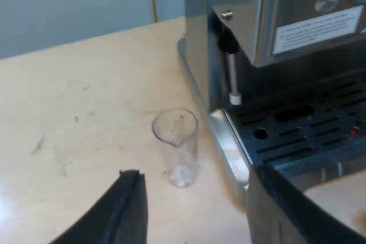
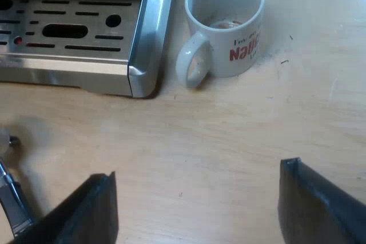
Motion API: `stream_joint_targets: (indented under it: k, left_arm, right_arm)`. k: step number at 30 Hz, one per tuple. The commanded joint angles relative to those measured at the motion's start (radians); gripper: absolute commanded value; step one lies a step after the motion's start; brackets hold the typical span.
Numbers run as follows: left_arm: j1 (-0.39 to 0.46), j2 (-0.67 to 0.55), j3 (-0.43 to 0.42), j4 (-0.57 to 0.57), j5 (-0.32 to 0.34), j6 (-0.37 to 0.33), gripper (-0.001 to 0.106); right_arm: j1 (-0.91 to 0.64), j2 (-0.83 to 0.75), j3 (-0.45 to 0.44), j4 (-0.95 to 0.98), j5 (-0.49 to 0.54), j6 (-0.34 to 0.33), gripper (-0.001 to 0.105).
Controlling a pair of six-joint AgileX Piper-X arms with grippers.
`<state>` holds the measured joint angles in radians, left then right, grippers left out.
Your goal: Grind coffee beans and then tamp
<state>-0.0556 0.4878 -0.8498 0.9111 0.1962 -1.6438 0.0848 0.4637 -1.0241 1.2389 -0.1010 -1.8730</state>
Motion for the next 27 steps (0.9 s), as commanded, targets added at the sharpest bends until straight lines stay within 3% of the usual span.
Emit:
stream_joint_targets:
  k: [1,10,20,23,27]
  left_arm:
    - [0.072,-0.039,-0.01,0.046,0.087,-0.005,0.043]
    - [0.085,-0.303,-0.009,0.069,0.087,-0.005,0.043]
    - [0.085,-0.535,-0.009,0.192,0.087,-0.01,0.043]
    - [0.085,-0.541,-0.023,0.217,0.088,-0.012,0.043]
    - [0.085,-0.543,-0.017,0.214,0.079,-0.012,0.043]
  right_arm:
    - [-0.005,-0.035,-0.013,-0.001,-0.008,-0.016,0.062]
    - [-0.005,-0.194,0.053,-0.09,-0.008,0.004,0.062]
    - [-0.005,-0.446,0.16,-0.118,-0.008,0.015,0.062]
    - [-0.005,-0.523,0.171,-0.118,-0.008,0.015,0.062]
    - [-0.005,-0.515,0.152,-0.066,-0.031,0.025,0.062]
